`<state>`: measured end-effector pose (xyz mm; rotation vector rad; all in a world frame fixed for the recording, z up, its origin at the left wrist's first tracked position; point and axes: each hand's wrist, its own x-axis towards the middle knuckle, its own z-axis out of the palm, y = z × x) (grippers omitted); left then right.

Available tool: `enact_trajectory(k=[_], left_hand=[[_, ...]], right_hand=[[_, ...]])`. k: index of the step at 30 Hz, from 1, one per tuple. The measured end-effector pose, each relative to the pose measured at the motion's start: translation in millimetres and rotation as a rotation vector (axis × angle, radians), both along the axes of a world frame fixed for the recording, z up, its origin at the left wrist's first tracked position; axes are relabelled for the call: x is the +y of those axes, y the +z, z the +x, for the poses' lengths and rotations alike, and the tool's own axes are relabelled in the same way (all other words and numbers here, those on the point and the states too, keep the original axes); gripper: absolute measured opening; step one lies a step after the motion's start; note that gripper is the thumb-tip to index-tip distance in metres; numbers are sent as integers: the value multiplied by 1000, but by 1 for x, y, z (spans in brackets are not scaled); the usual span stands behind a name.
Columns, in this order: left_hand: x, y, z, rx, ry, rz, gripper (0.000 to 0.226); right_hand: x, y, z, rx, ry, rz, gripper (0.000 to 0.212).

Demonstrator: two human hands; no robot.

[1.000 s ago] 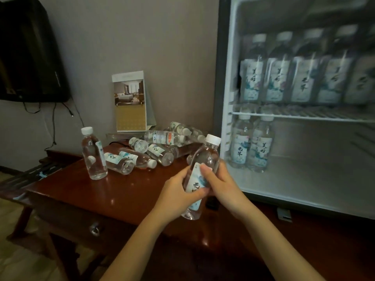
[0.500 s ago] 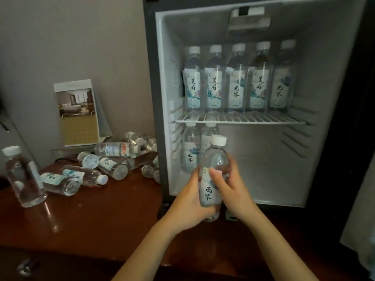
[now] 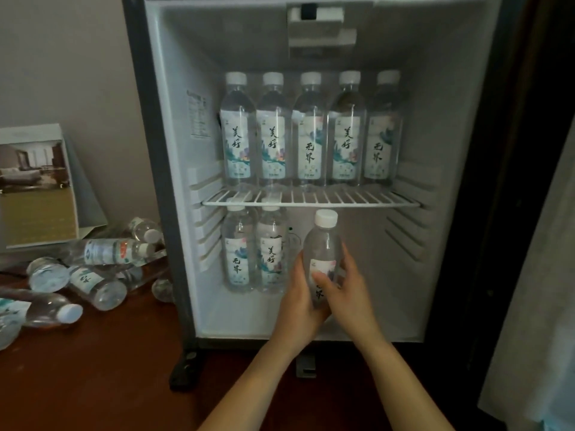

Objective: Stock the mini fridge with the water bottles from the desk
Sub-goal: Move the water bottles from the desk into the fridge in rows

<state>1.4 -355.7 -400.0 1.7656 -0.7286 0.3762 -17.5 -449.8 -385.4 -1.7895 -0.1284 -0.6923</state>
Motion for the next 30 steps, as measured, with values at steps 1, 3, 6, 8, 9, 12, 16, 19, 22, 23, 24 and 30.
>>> enact_trajectory(k=[1, 3, 6, 8, 9, 12, 16, 19, 22, 23, 24, 30], left_hand=[[-2, -3, 7, -1, 7, 7, 87], [-7, -7, 22, -4, 42, 25, 83], [-14, -10, 41, 39, 131, 63, 71], [-18, -7, 46, 92, 204, 96, 59], [-20, -5, 48, 117, 240, 125, 57], [-26, -2, 55, 209, 303, 202, 57], [-30, -7, 74, 217, 330, 257, 55], [-30, -13, 80, 226, 292, 233, 70], [-31, -15, 83, 243, 290, 195, 80], [-32, -14, 84, 249, 290, 188, 81], [-33, -13, 85, 251, 288, 179, 81], [-33, -7, 88, 311, 307, 233, 81]], right_hand=[[-2, -1, 4, 25, 4, 1, 60], [-5, -5, 15, 79, 1, -4, 53], [-8, -11, 30, 137, -34, -60, 46], [-9, -10, 41, 167, -50, -60, 39], [-9, -9, 47, 182, -59, -63, 35], [-10, -2, 64, 199, -88, -82, 32], [-13, 0, 82, 265, -147, -54, 40], [-15, 1, 93, 274, -139, -43, 42], [-15, 2, 101, 280, -118, -44, 41], [-15, 2, 104, 282, -110, -46, 41], [-14, 2, 106, 288, -102, -50, 41], [-17, 1, 115, 299, -76, -71, 41]])
